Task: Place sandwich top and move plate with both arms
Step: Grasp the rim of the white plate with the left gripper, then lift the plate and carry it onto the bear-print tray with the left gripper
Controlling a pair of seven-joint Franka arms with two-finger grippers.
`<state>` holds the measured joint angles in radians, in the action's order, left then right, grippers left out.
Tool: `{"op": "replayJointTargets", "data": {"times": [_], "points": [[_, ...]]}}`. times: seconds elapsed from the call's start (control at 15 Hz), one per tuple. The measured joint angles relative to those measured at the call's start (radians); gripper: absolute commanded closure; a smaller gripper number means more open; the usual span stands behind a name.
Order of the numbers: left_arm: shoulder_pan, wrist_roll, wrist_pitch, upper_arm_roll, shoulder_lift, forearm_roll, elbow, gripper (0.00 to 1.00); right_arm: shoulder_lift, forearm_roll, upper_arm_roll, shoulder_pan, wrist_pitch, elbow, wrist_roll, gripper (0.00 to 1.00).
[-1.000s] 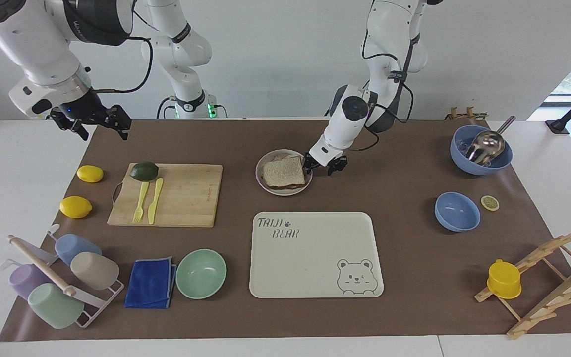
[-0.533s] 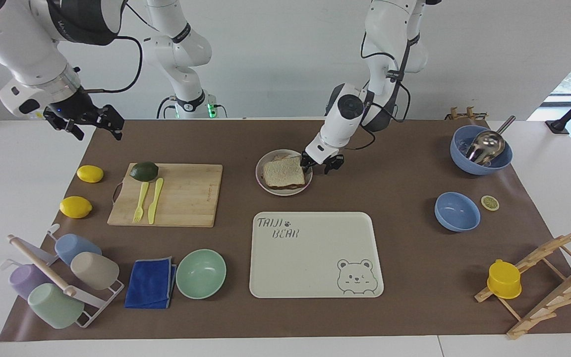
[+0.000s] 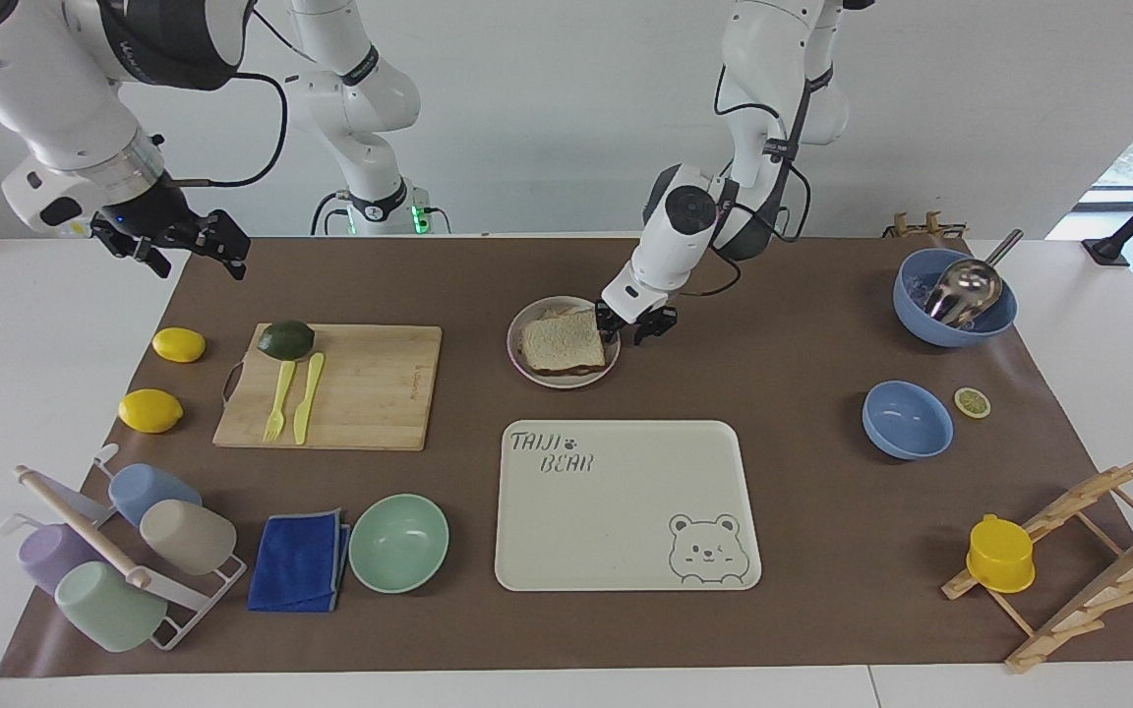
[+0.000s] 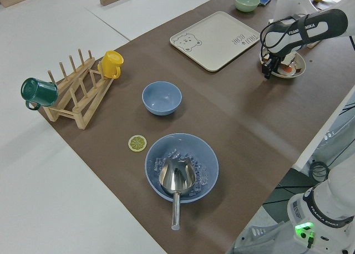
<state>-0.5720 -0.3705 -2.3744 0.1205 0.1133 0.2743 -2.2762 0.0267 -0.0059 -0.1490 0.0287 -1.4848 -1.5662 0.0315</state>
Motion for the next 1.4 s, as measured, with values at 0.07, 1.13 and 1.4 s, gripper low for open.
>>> {"op": "replayJointTargets", "data": {"times": [0.07,1.13,1.4], "points": [[-0.004,0.000,-0.007,0.000,0.003,0.000,-0.001,0.54,0.000,0.000,-0.001,0.000,0.000,0.000,0.000,0.00],[0.007,0.018,-0.004,-0.007,0.008,0.048,0.008,1.00,0.000,0.000,0.000,0.004,0.000,0.001,0.000,0.00],[0.049,0.053,0.105,-0.009,-0.002,0.060,0.058,1.00,0.000,0.000,0.000,0.004,0.001,0.001,0.000,0.00]]}}
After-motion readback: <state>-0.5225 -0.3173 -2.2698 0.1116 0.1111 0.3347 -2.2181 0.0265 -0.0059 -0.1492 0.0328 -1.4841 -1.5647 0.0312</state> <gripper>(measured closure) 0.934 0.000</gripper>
